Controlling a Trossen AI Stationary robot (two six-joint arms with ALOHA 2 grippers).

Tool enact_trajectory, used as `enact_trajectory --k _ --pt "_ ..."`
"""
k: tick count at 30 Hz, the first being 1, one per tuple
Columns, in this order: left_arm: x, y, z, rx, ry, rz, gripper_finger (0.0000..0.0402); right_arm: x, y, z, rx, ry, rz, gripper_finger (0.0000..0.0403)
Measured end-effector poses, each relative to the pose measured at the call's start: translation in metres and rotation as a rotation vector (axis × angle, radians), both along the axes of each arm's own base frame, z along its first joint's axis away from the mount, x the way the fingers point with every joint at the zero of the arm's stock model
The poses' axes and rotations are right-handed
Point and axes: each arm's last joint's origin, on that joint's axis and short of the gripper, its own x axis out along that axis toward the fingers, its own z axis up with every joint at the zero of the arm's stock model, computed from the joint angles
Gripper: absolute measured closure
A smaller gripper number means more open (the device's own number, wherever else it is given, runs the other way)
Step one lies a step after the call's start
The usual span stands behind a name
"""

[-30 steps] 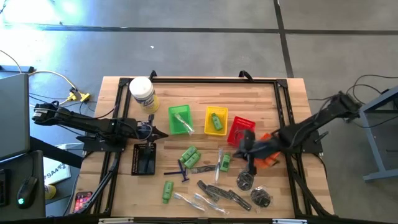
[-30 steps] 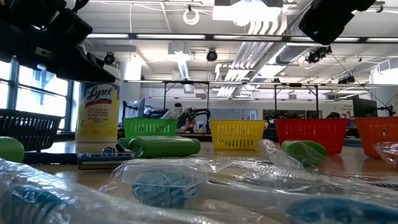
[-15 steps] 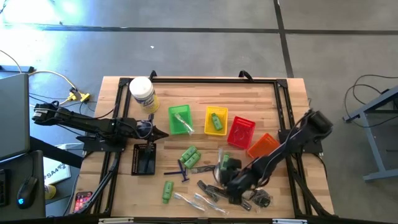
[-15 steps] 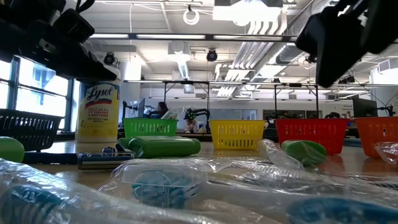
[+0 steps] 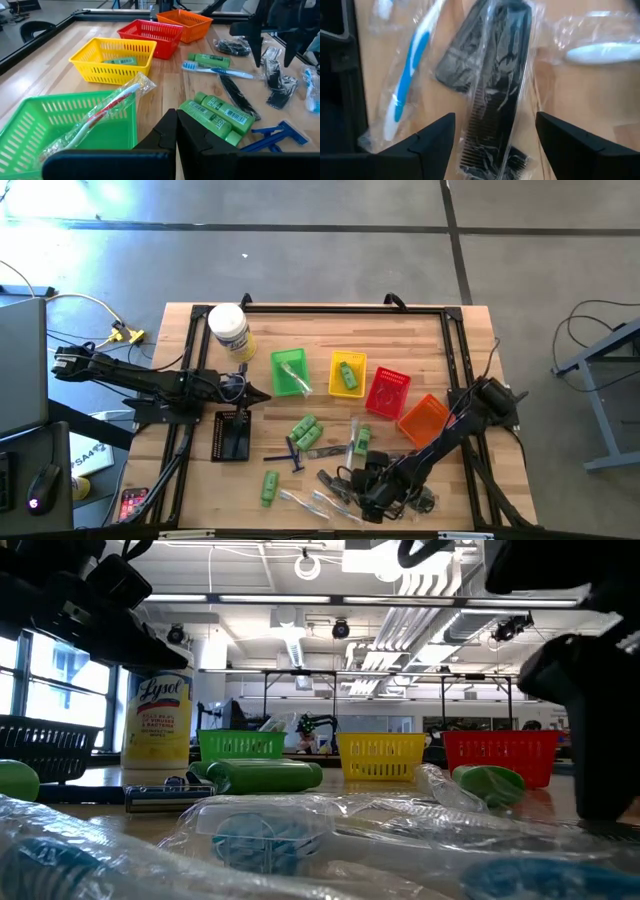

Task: Pick & Place Travel size toiletries
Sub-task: Put the black hair comb into the red bin

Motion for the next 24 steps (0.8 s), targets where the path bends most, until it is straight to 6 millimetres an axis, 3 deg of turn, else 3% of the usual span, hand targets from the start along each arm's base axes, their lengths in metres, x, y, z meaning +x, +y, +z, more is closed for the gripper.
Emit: enact_trajectory --k 11,24 --pt "0.000 0.000 0.000 0.002 0.000 -0.001 0.0401 -0.002 0.005 -0.012 -0.059 -0.009 -0.003 0.0174" --pt "0.000 0.000 0.001 0.002 -0.005 -0.001 0.0401 -0.001 0.004 -0.020 -0.099 -0.007 -0.003 0.0287"
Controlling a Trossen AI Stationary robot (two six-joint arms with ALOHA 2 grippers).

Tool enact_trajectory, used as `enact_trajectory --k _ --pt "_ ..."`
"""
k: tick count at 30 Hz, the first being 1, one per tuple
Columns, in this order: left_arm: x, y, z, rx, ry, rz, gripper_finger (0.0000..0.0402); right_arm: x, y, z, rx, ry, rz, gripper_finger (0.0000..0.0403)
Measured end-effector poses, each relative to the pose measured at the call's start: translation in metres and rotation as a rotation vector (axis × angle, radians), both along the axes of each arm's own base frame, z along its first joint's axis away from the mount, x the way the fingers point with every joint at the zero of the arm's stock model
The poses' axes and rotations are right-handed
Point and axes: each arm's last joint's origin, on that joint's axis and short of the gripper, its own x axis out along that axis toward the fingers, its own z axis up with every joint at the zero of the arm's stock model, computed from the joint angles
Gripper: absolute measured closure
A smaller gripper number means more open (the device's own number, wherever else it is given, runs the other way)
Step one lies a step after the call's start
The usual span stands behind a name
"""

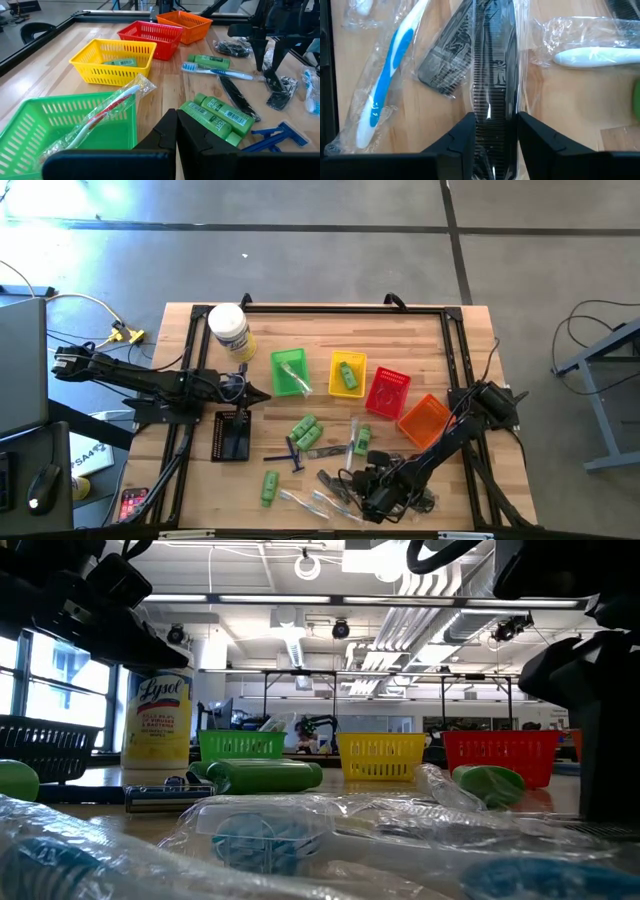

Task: Pick & Place Travel size toiletries
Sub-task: Put the black hair comb into the red bin

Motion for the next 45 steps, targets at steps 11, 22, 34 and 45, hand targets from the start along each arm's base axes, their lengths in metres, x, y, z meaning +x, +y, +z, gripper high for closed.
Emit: enact_trajectory --k 11,22,34,45 --pt "0.000 0.000 0.000 0.000 0.001 0.000 0.0401 -0.004 -0.004 0.024 -0.039 -0.065 0.014 0.0258" --pt "0.000 0.000 0.000 0.000 0.002 0.000 0.0401 -0.022 -0.018 0.096 -0.134 -0.296 -0.009 0.0270" --pt "0.000 0.000 0.000 0.000 0.001 0.000 0.0401 -0.081 -0.092 0.170 -0.135 -0.286 -0.487 0.0287" --pt "0.000 0.000 0.000 0.002 0.001 0.000 0.0401 -0.090 -0.167 0.174 -0.071 0.169 -0.782 0.0275"
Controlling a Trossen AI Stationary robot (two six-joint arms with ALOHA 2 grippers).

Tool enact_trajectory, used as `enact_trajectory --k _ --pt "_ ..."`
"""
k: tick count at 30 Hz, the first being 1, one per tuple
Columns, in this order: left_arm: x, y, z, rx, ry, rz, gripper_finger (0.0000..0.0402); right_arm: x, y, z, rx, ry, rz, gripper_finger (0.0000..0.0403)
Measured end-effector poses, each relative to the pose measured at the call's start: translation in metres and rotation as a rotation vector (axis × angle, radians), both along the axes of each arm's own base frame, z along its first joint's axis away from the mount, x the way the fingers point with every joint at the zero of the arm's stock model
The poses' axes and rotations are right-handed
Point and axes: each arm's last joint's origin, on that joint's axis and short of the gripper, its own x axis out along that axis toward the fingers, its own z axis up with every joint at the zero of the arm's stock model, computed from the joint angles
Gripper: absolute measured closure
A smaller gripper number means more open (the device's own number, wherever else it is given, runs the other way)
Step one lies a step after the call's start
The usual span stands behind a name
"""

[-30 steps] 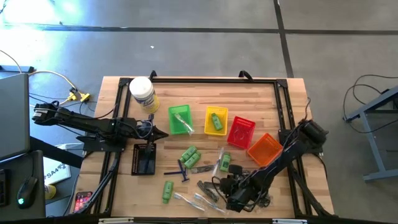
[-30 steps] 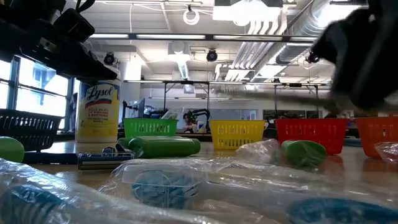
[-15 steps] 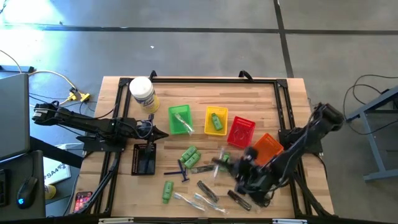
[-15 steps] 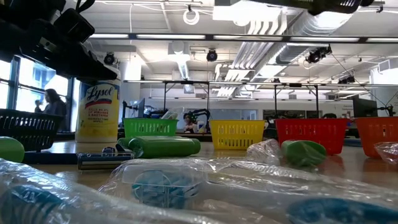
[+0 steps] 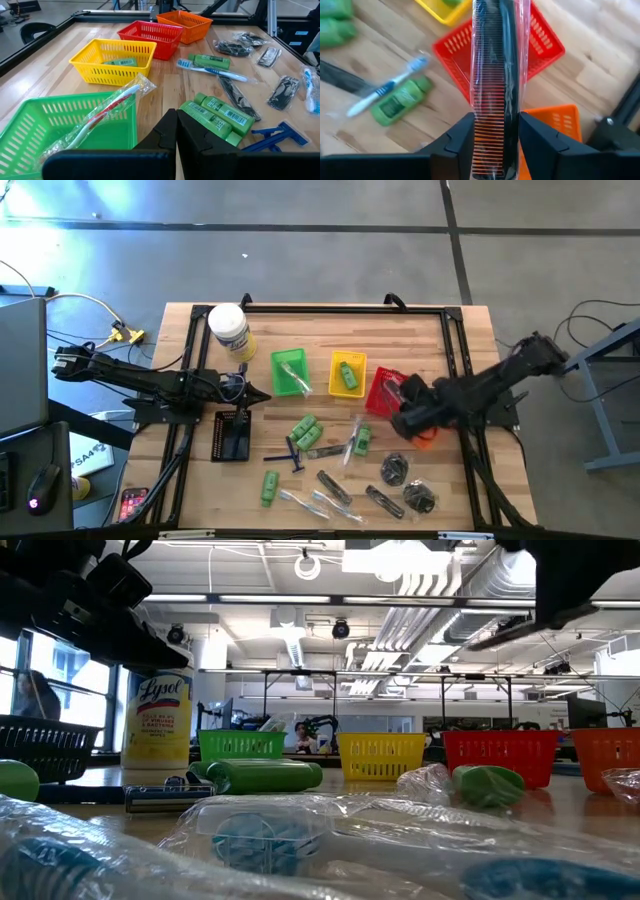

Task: Pick & Place Travel size toiletries
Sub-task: Put the black hair comb into the red bin

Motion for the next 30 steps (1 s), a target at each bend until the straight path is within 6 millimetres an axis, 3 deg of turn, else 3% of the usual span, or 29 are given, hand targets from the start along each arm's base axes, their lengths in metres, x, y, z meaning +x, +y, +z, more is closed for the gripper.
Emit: enact_trajectory --k 4,9,14,20,30 --pt "0.000 0.000 0.000 0.002 0.000 0.000 0.0401 0.013 -0.028 -0.004 0.075 0.086 0.008 0.0287" --pt "0.000 0.000 0.000 0.002 0.001 0.000 0.0401 0.027 -0.061 -0.015 0.157 0.176 -0.006 0.0260" --pt "0.000 0.000 0.000 0.003 0.005 -0.001 0.0401 0.043 -0.084 -0.036 0.239 0.279 0.003 0.0264" --pt "0.000 0.000 0.000 0.003 0.005 -0.001 0.0402 0.061 -0.102 -0.067 0.299 0.390 0.023 0.0280" --pt "0.000 0.000 -0.001 0.003 0.008 -0.001 0.0402 0.077 -0.113 -0.103 0.378 0.497 0.093 0.0242"
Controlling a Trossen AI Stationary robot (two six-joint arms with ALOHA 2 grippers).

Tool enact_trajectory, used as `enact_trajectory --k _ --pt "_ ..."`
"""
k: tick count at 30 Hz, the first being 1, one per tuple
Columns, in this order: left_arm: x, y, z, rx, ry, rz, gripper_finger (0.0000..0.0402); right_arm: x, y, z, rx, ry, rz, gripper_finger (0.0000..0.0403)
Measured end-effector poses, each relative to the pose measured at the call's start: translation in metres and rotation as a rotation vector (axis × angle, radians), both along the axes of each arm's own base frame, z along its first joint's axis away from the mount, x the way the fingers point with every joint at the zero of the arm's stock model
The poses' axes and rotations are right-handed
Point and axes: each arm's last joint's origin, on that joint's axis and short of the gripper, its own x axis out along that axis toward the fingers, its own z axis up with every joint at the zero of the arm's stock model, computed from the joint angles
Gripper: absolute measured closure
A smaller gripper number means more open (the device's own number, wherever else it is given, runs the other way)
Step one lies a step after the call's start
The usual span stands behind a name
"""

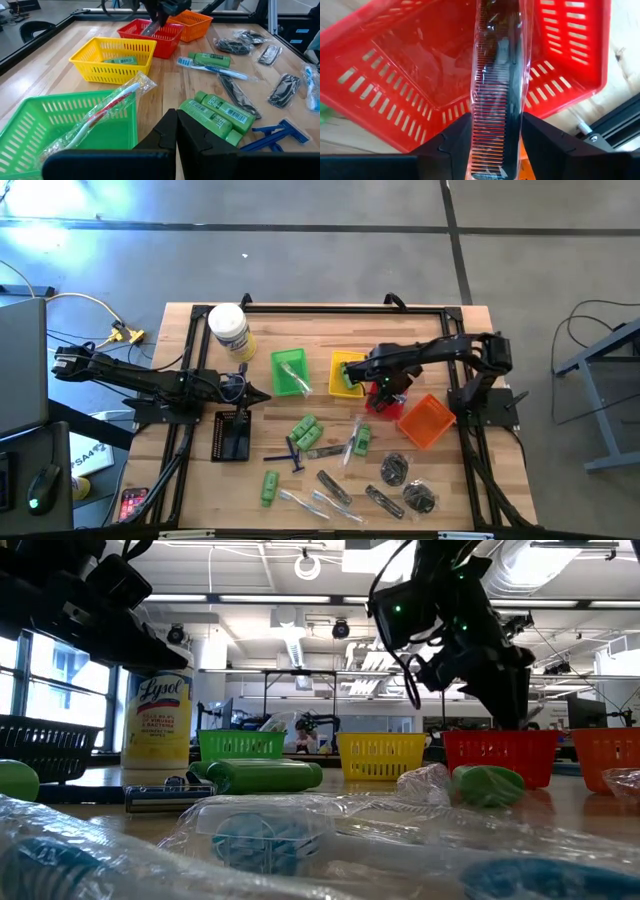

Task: Pick & Place Travel size toiletries
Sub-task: Put the black hair comb into the red bin, then put the black hairbrush into the orange bin

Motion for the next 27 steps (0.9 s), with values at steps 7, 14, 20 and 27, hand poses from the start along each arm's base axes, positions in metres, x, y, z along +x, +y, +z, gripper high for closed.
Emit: enact_trajectory --k 7,14,20,27 --pt "0.000 0.000 0.000 0.022 0.000 -0.006 0.0401 0.002 0.002 0.001 0.009 -0.030 0.050 0.0209" --pt "0.000 0.000 0.000 0.022 0.000 -0.006 0.0401 0.004 0.006 0.001 0.034 -0.055 0.086 0.0125" --pt "0.000 0.000 0.000 0.022 0.000 -0.005 0.0402 -0.006 0.011 0.026 -0.026 -0.137 0.099 0.0096" --pt "0.000 0.000 0.000 0.023 -0.003 0.001 0.0401 -0.038 0.038 0.108 -0.345 -0.630 0.194 0.0143"
